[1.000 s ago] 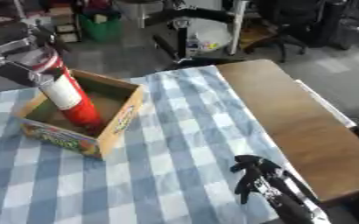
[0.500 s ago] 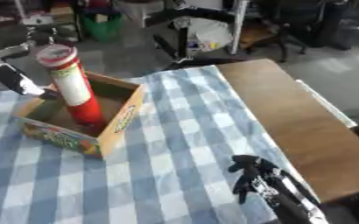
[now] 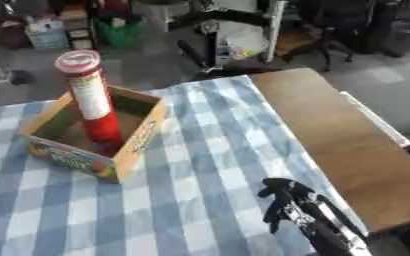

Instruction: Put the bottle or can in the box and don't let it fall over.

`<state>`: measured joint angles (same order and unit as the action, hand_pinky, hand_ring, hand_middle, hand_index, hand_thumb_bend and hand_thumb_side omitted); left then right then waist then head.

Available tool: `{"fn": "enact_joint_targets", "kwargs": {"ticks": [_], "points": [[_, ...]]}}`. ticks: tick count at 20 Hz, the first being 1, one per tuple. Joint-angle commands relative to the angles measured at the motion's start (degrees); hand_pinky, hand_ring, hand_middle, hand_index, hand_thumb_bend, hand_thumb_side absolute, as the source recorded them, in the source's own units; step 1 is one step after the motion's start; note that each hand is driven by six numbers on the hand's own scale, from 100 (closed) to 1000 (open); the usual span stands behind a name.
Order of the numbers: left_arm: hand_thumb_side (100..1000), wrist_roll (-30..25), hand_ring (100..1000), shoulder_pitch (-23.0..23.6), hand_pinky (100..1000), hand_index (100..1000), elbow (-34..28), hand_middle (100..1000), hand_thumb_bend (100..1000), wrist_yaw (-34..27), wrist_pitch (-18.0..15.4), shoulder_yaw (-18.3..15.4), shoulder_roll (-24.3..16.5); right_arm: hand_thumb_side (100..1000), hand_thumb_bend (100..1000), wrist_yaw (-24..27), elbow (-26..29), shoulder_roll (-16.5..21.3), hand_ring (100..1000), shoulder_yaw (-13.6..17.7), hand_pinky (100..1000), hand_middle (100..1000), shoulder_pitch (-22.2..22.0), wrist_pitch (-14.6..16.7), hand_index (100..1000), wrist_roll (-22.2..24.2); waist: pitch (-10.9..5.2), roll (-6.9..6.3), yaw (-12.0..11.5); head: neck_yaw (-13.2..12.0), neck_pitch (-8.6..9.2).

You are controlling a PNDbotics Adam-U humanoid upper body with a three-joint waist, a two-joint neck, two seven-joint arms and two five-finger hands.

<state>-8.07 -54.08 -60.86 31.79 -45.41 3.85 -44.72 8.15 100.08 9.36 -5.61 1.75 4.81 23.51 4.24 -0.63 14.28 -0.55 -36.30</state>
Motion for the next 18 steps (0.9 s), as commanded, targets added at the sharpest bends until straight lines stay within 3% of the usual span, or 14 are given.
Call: {"fn": "enact_joint_targets", "kwargs": {"ticks": [1, 5, 8, 13, 18], "points": [[617, 3.0, 805, 2.1, 798, 855, -4.6, 812, 430, -3.0, 2.3, -2.3, -6.3, 606, 100, -0.6, 0.7, 0.9, 494, 1.1, 374, 663, -0.1, 0.3, 810, -0.8, -0.83, 0.10, -1.2, 1.6, 0.47], [595, 6.8, 761, 8.2, 749, 831, -8.5, 781, 324, -6.8, 6.0, -4.8, -11.1, 608, 100, -1.5, 1.0, 0.5, 494, 2.2, 374, 663, -0.7, 0.4, 810, -2.0, -0.34, 0.32, -4.0, 3.0, 1.24], [599, 8.1, 733, 12.6, 717, 815, -9.3, 759, 279, -9.5, 8.7, -6.9, -10.0, 609, 100, -2.2, 1.2, 0.0, 493, 3.1, 373, 662, -1.1, 0.5, 810, -2.8, 0.20, 0.59, -6.8, 4.6, 1.82], [627, 5.1, 682, 19.9, 655, 785, -8.2, 724, 186, -14.0, 13.2, -12.5, -3.9, 607, 100, -3.4, 1.6, -1.1, 493, 4.6, 373, 662, -1.5, 0.8, 810, -4.4, 1.36, 1.55, -10.4, 6.1, 2.92], [657, 2.2, 664, 27.3, 626, 772, -9.6, 711, 155, -18.5, 17.7, -19.6, 3.4, 604, 100, -3.6, 2.3, -1.8, 494, 4.3, 374, 663, -1.9, 0.9, 809, -4.8, 1.50, 2.68, -11.0, 3.4, 2.60]]}}
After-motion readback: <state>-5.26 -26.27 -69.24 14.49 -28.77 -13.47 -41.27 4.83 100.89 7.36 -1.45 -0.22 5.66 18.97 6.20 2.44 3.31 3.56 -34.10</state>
